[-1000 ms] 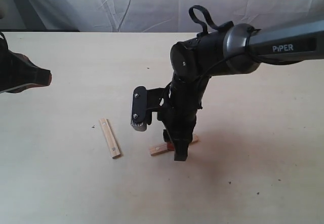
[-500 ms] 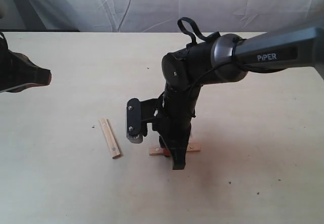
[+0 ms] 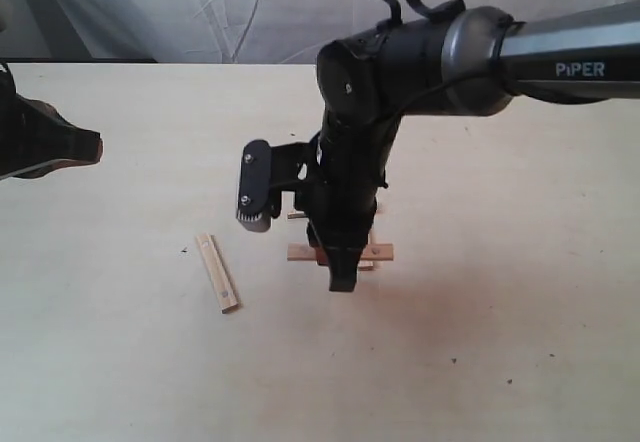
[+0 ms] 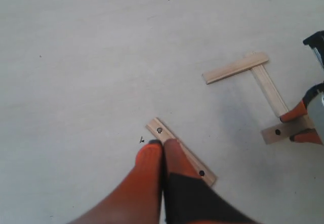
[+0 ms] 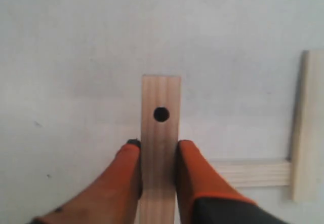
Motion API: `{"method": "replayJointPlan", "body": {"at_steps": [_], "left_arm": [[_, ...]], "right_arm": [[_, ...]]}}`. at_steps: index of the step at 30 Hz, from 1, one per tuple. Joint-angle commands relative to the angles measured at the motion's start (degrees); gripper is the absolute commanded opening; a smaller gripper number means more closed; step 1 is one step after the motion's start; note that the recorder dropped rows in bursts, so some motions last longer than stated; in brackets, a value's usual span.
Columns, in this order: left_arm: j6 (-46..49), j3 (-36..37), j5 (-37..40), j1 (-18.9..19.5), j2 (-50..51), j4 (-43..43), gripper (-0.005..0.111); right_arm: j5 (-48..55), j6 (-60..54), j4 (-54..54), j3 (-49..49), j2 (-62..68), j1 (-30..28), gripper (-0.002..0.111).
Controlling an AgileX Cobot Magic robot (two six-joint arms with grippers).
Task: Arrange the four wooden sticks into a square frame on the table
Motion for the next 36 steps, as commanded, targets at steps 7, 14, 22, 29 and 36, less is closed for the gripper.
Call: {"method": "replayJointPlan", "body": {"at_steps": [7,14,22,29,36], "left_arm": [[0.07,0.13,-0.6,0.36,0.12,-0.45,0.0],[0.07,0.13,-0.6,0.36,0.12,-0.45,0.0],[0.07,0.13,-0.71,0.36,0.12,-0.45,0.0],[0.07,0.13,-0.71,0.36,0.12,-0.45,0.0],[-4.02,0.13,-4.22,1.48,0.12,0.23,0.0]], "right_arm": [[1.74,0.79,-3.59,-8.65,8.97,-0.12,-0.001],[-2.64,4.09,-3.47,-8.65,10.39,-0.12,-0.001],[-3.6,7.56,-3.47,-8.65,10.48,-0.12,0.019],[-3.25,10.72,-3.47,-8.65,9.94,-0.12,0.047],[-0.19,20.12,2.35,-11.51,7.49,0.19,0.047]]}}
